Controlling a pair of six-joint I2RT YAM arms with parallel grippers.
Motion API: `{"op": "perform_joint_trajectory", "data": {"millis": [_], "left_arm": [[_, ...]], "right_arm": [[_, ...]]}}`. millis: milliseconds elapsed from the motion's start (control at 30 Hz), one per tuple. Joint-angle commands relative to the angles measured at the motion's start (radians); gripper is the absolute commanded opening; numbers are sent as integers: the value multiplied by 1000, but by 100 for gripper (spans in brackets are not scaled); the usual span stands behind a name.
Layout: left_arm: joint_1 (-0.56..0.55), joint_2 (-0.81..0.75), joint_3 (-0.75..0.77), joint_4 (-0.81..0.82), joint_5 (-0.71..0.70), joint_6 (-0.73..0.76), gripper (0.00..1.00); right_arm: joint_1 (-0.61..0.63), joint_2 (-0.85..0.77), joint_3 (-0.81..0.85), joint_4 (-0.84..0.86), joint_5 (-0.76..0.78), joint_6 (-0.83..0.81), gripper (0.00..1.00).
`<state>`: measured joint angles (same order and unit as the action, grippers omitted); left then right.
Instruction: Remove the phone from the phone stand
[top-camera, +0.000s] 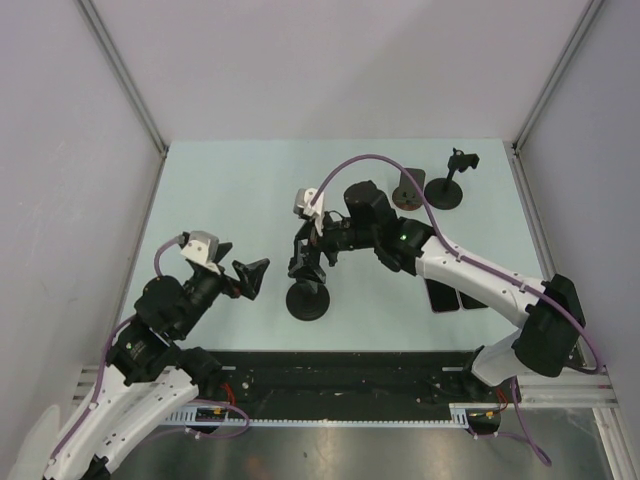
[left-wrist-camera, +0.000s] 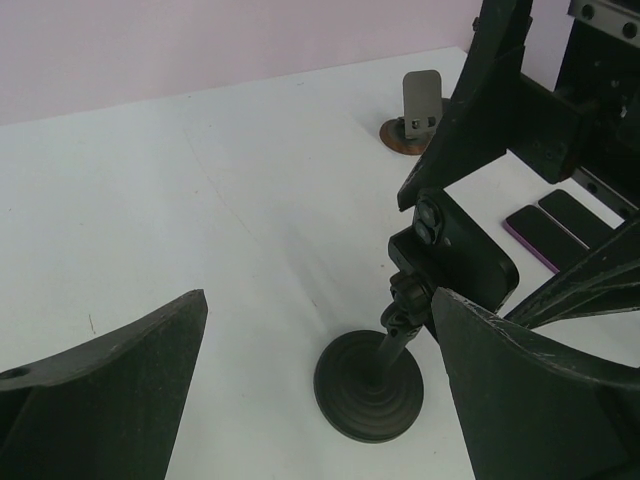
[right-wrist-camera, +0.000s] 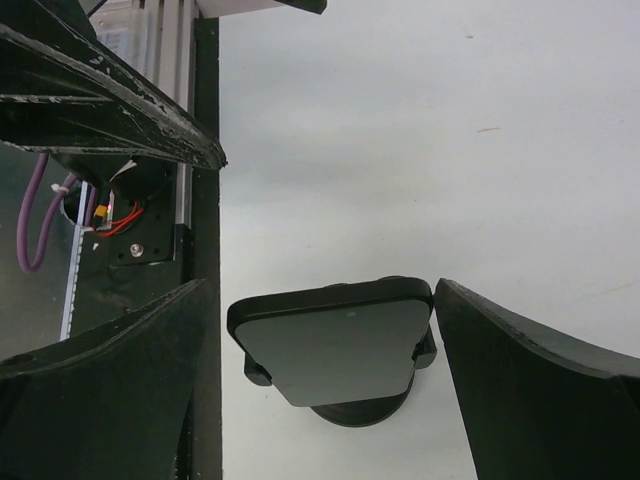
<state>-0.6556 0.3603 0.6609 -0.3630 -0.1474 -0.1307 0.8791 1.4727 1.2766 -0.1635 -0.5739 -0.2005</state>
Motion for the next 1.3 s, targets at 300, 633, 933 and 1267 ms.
{"op": "perform_joint_trajectory", "data": {"millis": [300,633,933,1267], "left_arm": [[-4,14,-7,-1,9,16,100],[-4,37,-9,1,81,28,100],[-6,49,-50,25,140,16,100],[-6,46,-175,163,169,-128,93]], "right_arm": [[0,47,50,-54,-38,-36,91],[18,-9,50,-45,156,35,13],[132,-26,43,-36,684,196,0],[182,-26,20,-48,930,429,0]]}}
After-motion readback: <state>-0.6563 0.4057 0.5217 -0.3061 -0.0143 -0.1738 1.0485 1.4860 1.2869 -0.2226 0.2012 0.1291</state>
